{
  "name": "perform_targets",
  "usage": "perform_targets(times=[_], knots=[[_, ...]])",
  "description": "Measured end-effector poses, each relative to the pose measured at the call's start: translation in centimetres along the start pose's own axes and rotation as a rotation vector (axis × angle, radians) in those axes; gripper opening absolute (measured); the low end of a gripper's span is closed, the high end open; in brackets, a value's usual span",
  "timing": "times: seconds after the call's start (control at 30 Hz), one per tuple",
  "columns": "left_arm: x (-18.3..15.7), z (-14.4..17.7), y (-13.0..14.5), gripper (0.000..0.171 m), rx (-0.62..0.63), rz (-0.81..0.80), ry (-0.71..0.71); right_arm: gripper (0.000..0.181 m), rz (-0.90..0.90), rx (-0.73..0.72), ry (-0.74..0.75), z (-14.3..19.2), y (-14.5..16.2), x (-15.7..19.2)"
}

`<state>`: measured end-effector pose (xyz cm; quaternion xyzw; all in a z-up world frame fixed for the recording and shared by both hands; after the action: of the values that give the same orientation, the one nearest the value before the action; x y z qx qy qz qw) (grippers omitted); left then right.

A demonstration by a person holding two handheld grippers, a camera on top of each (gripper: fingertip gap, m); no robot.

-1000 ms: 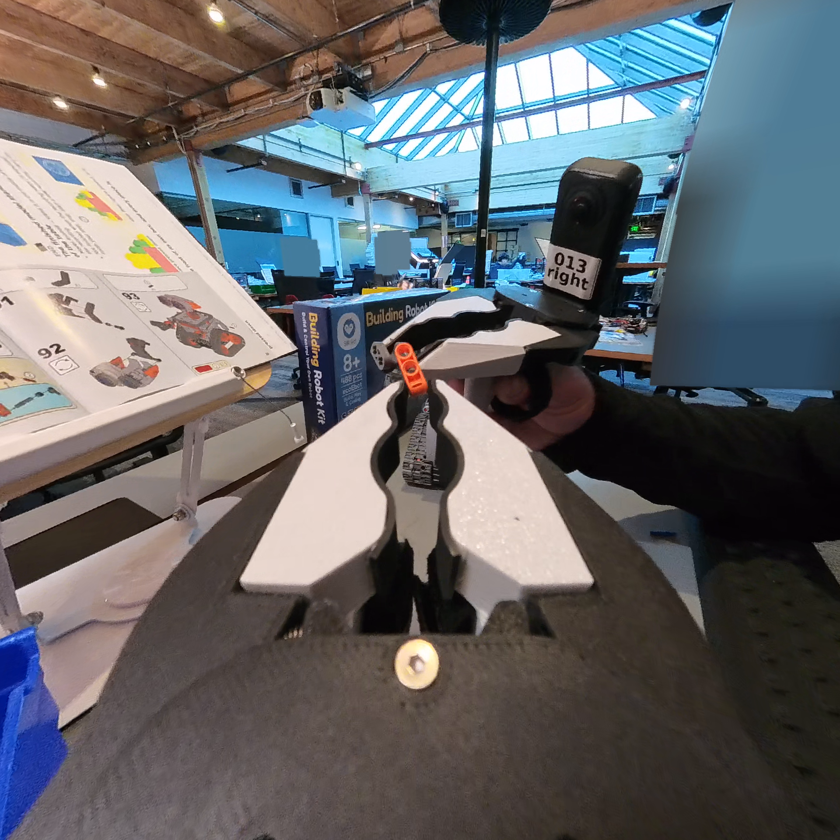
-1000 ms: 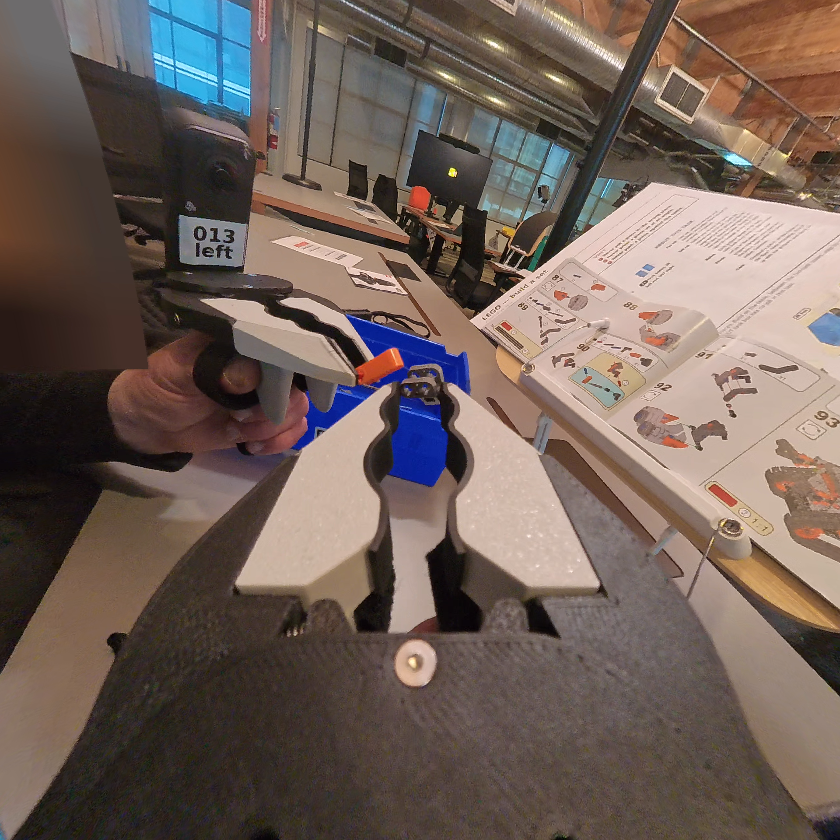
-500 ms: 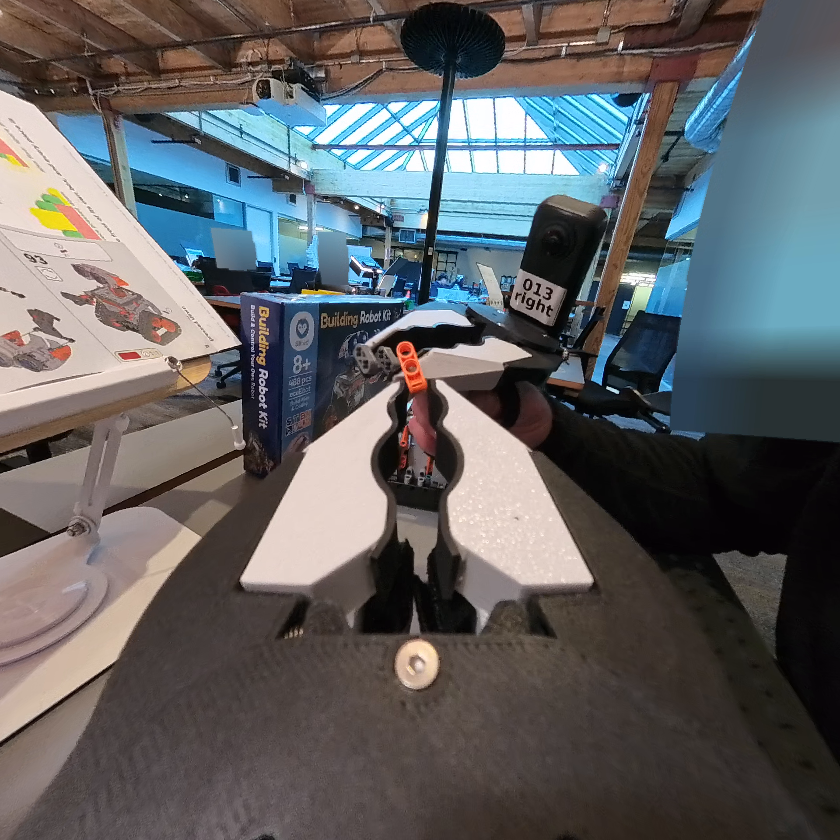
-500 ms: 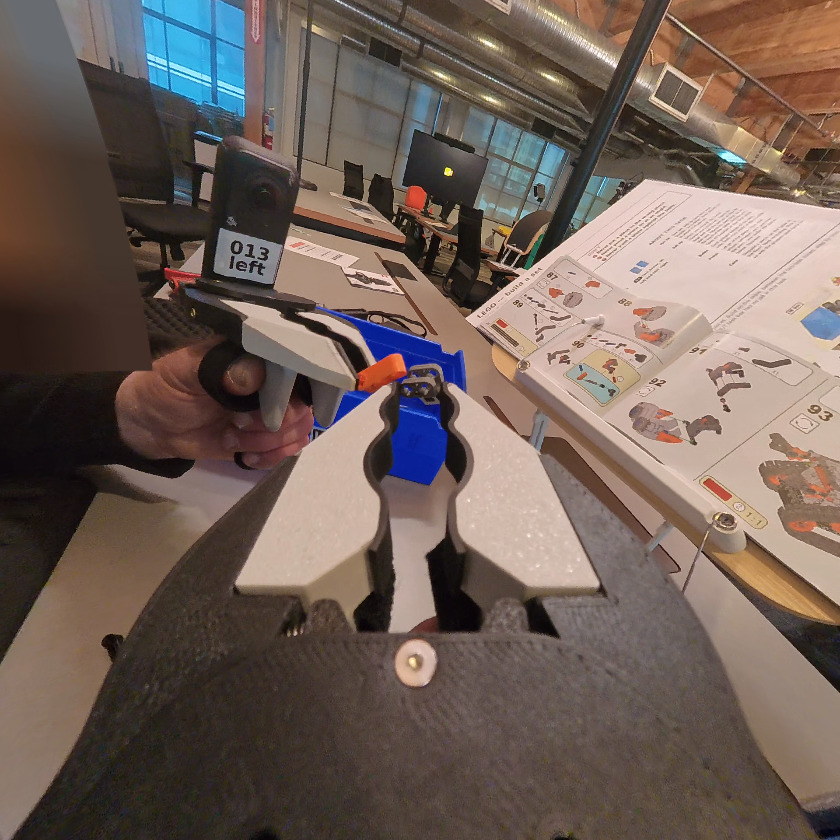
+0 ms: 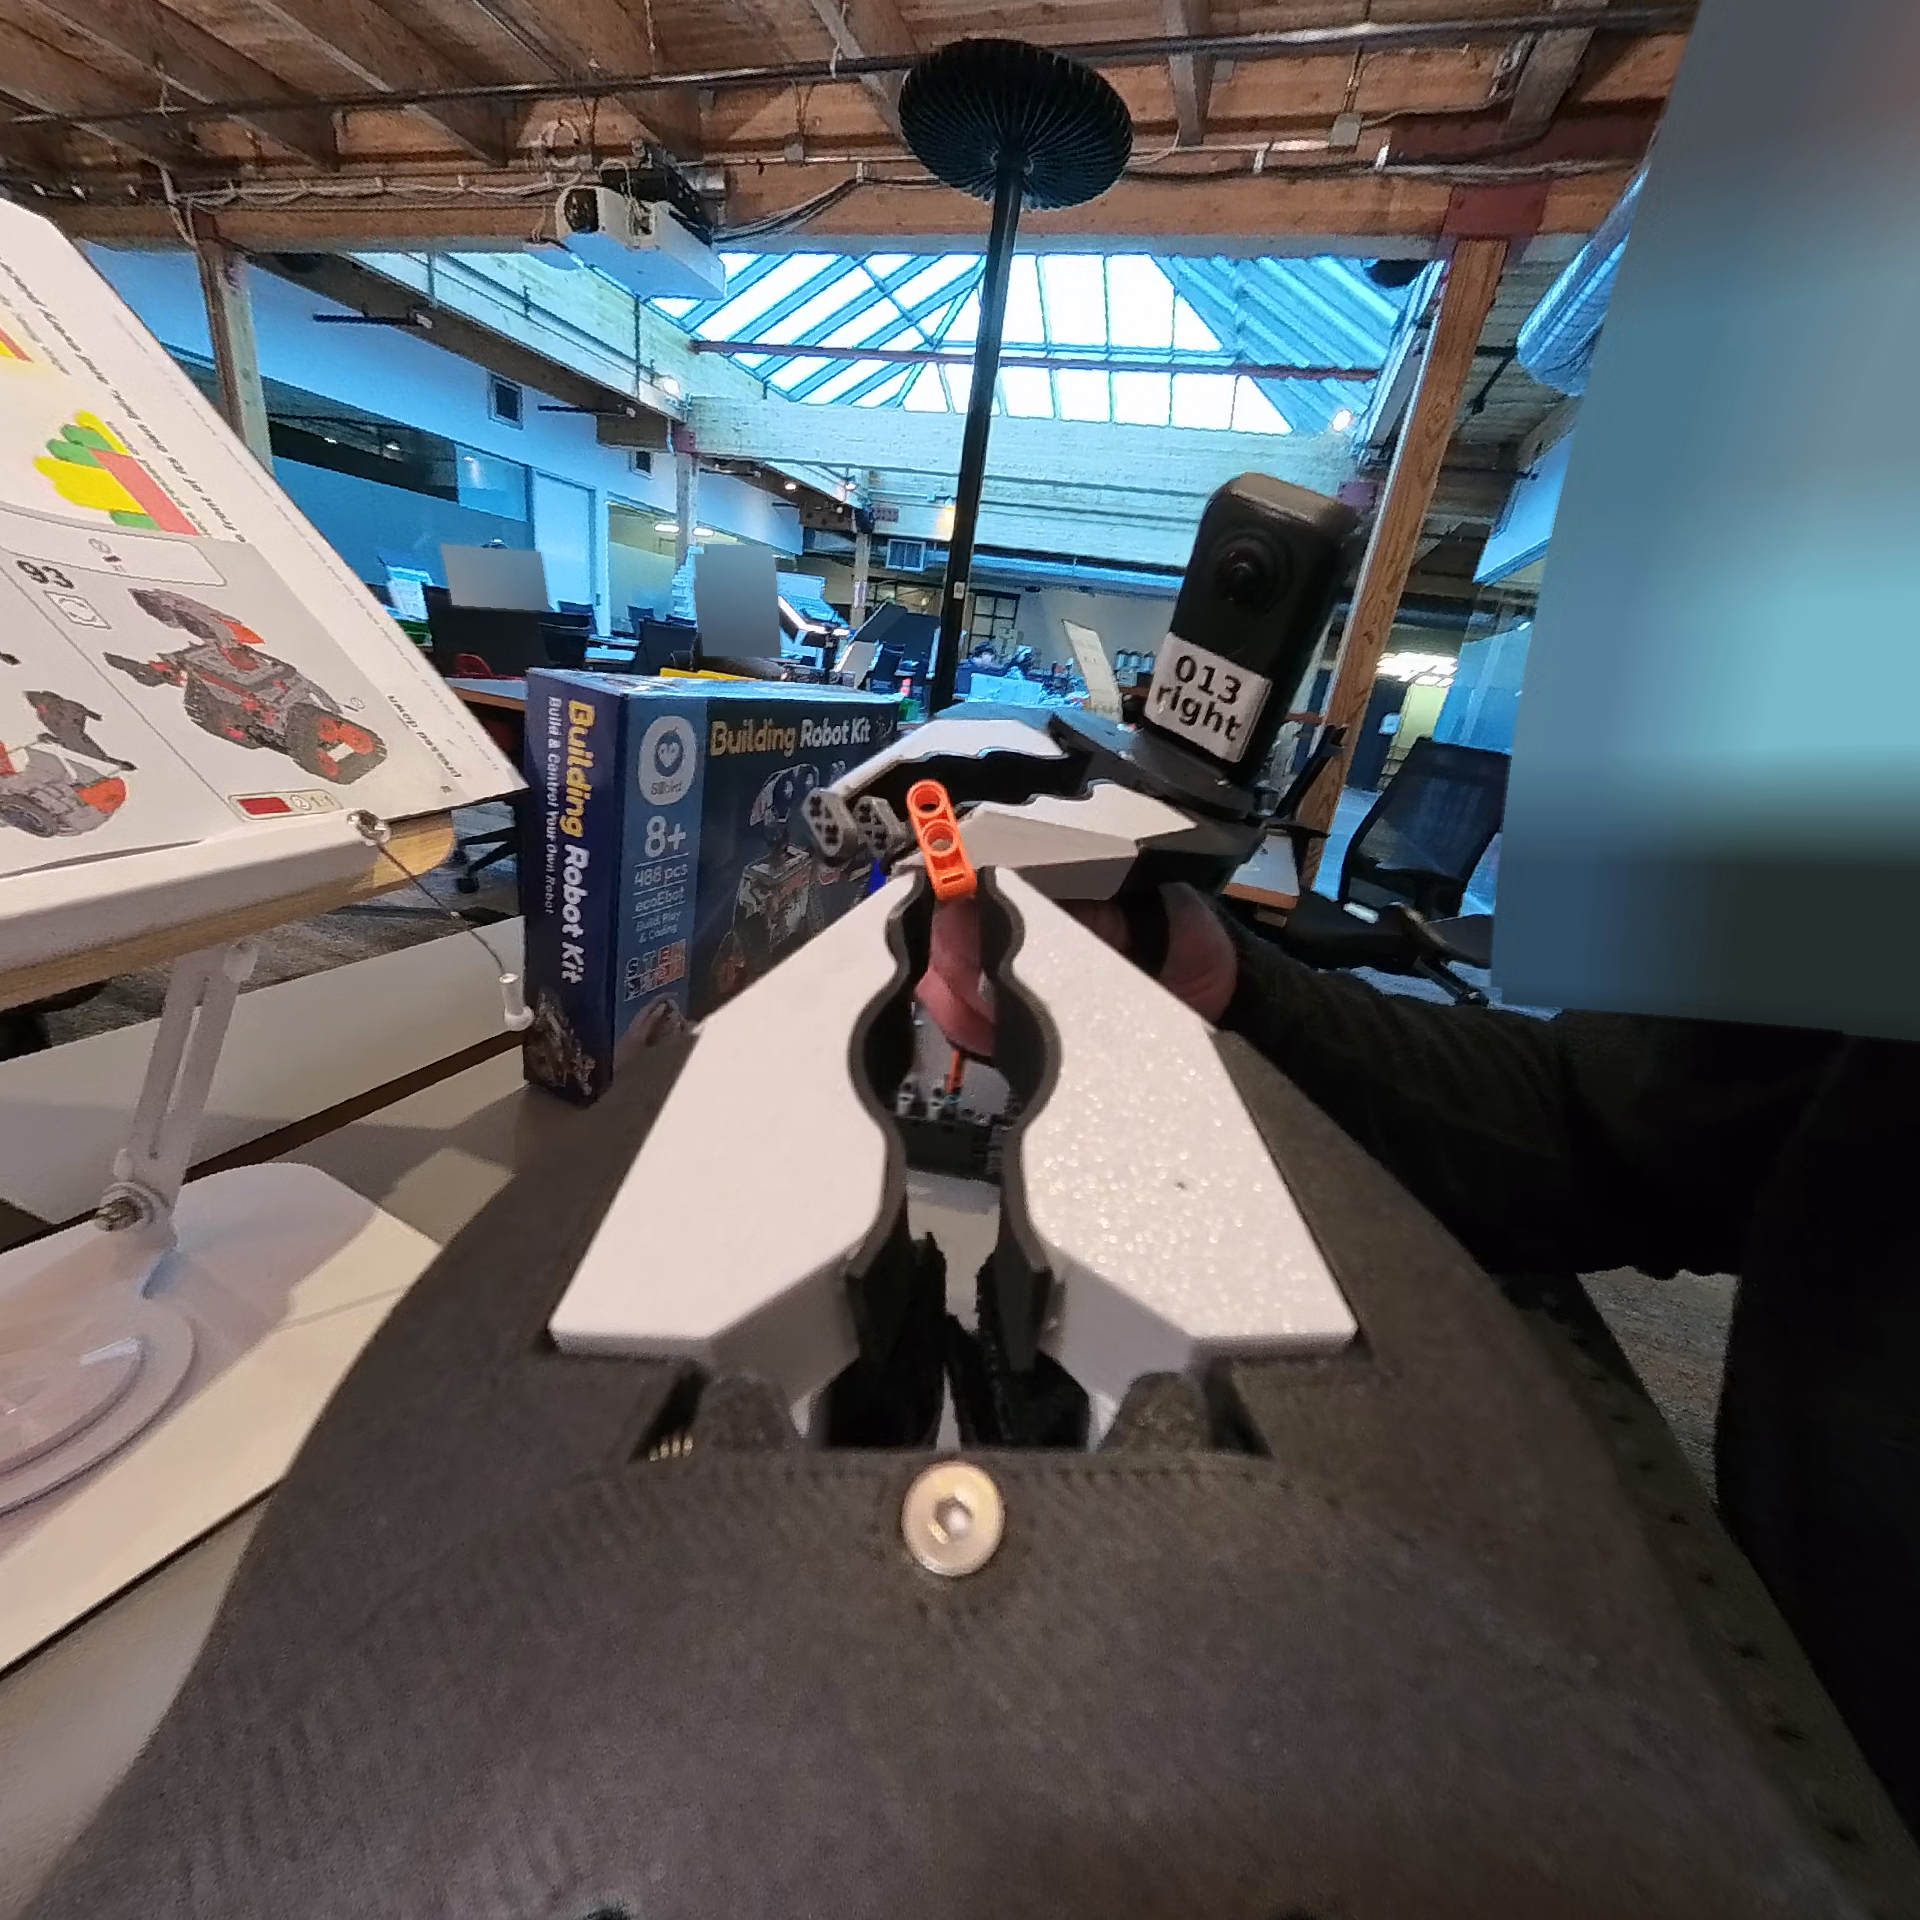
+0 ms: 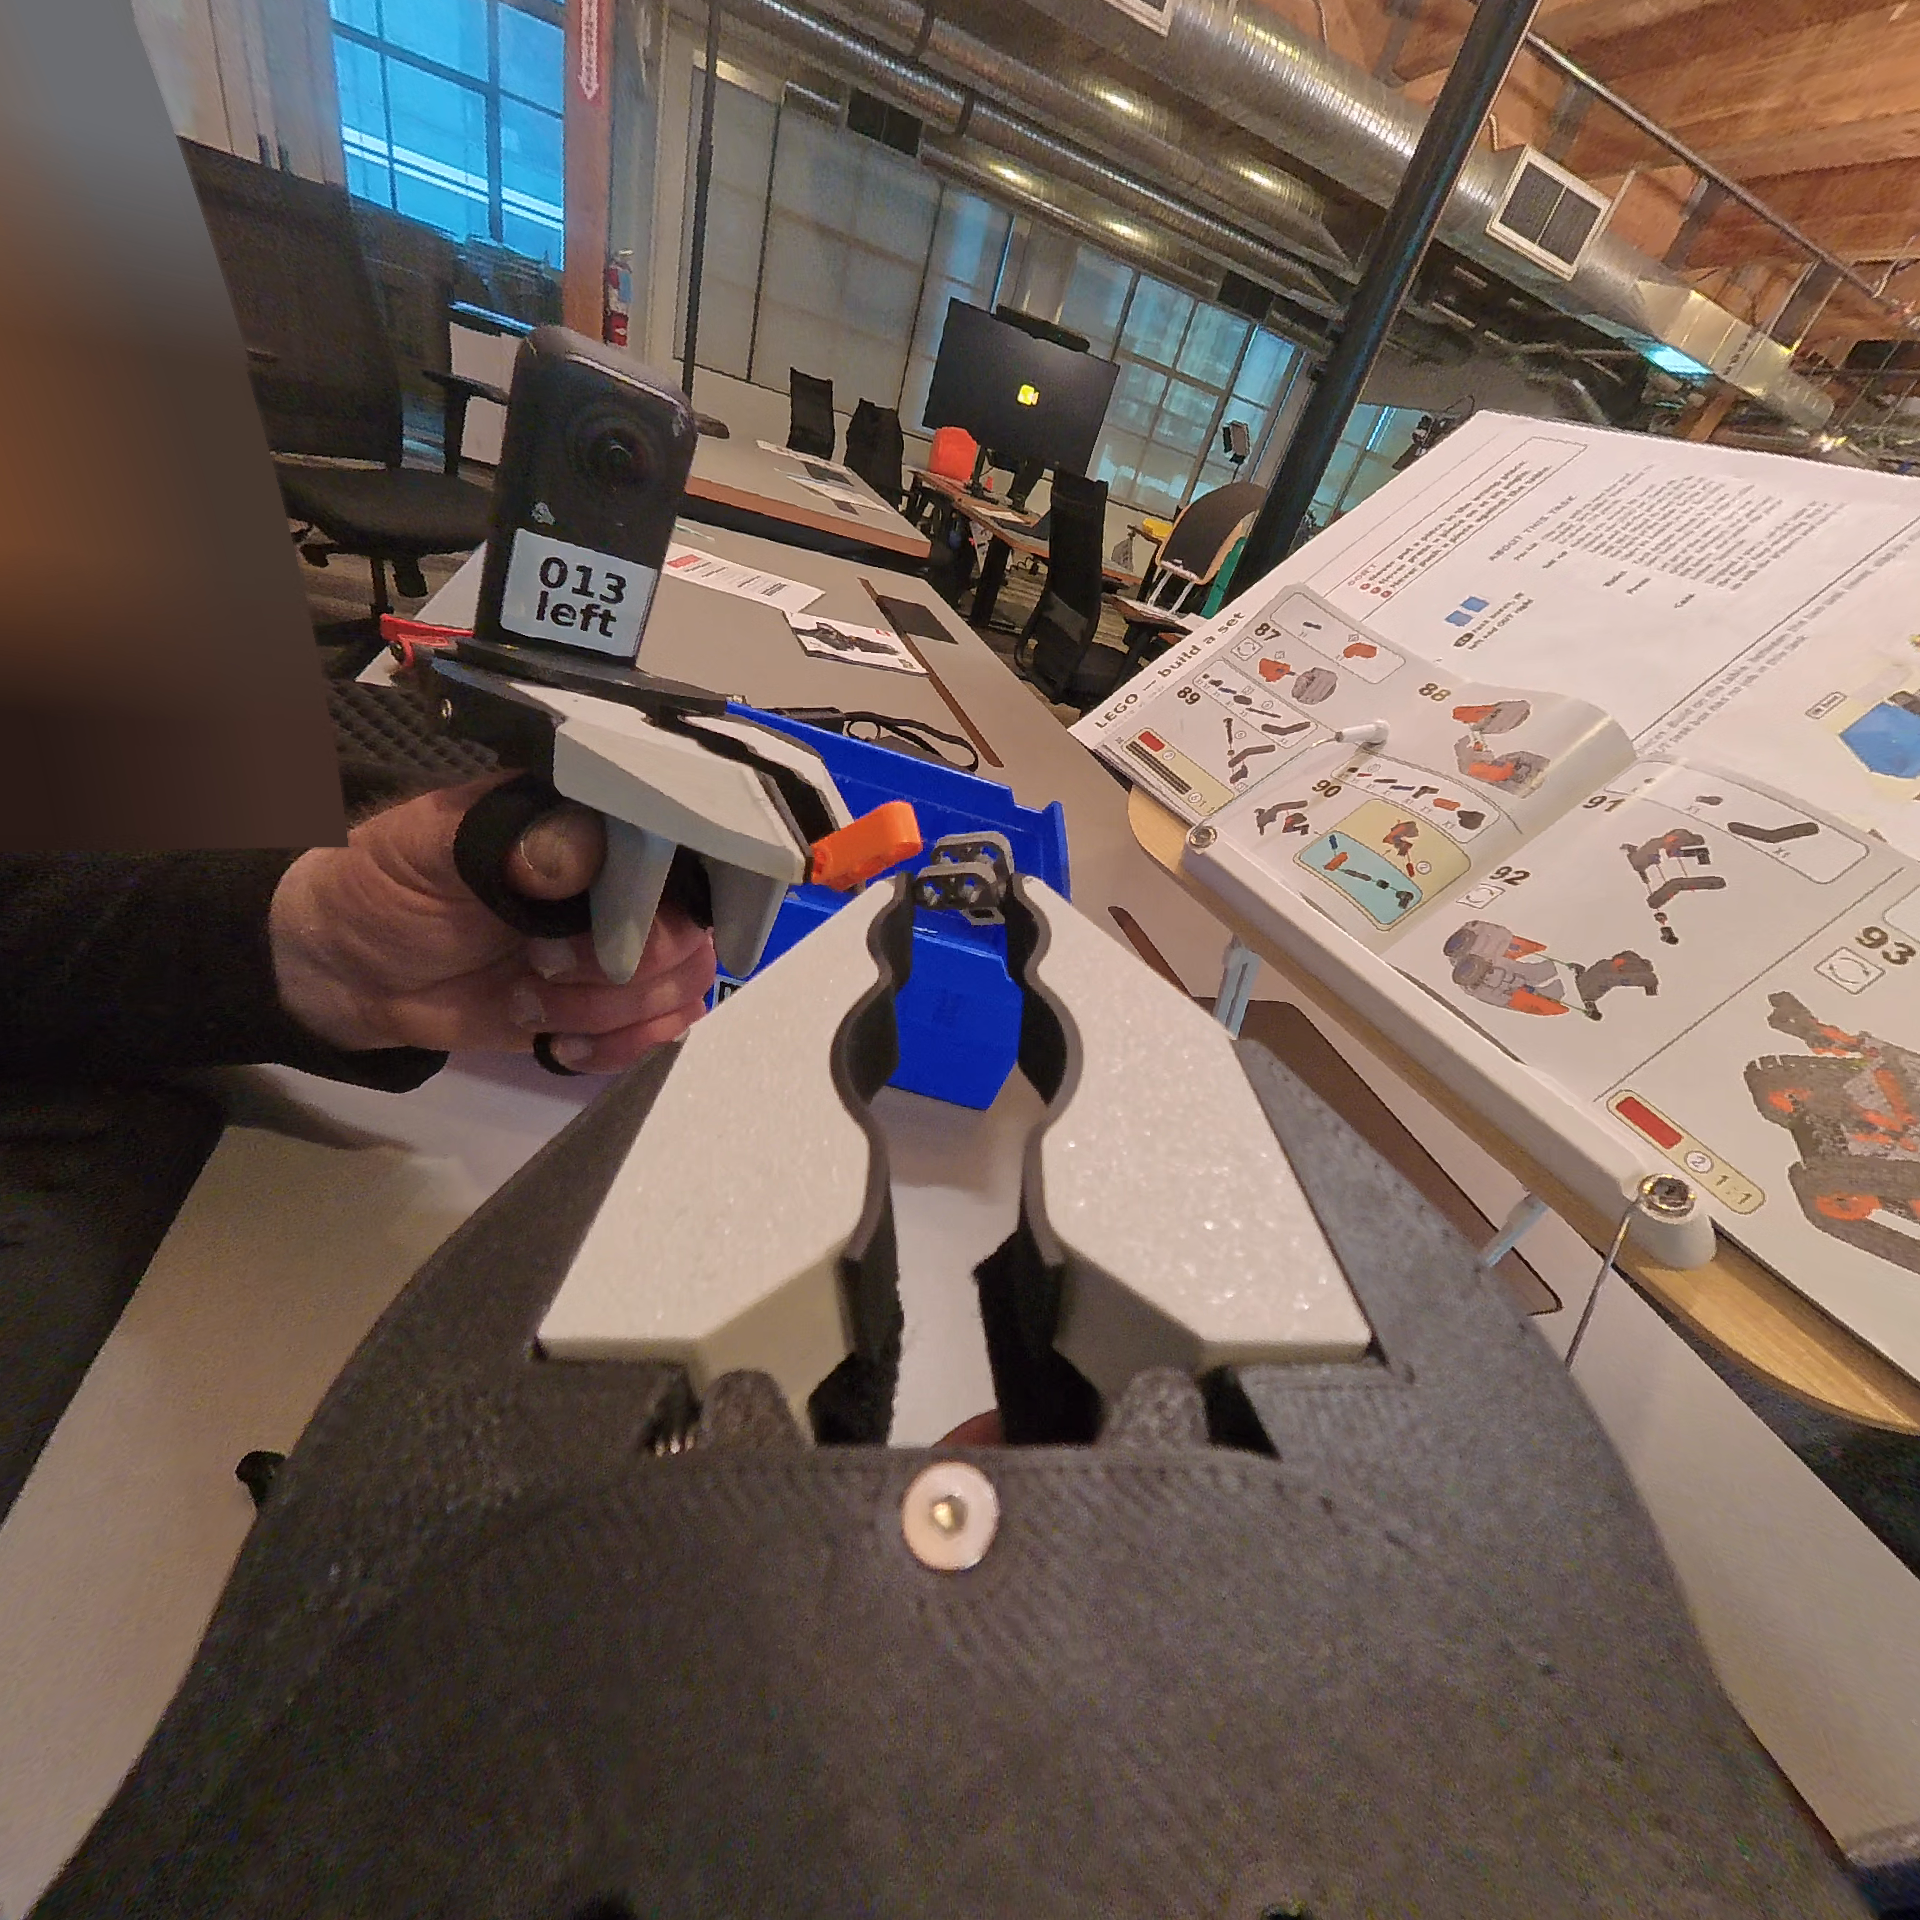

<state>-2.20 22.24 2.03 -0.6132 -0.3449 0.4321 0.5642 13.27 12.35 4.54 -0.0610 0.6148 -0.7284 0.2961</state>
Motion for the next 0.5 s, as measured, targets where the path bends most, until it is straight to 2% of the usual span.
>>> perform_targets(times=[0.5], knots=[[0.00, -0.03, 0.03, 0.006, 0.003, 0.006, 0.006, 0.014, 0.005, -0.004, 0.005, 0.02, -0.11, 0.09]])
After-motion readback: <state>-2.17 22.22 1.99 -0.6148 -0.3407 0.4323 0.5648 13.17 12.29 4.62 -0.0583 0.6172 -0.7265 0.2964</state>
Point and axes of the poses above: each gripper's, where its closed fingertips meet, z back along the fingers, y out of its underside, x = y × z across the jaws, the point moved 10 cm from there along z, back along the fingers, and after that the axes turned 14 degrees about x, right-handed, at the moved point
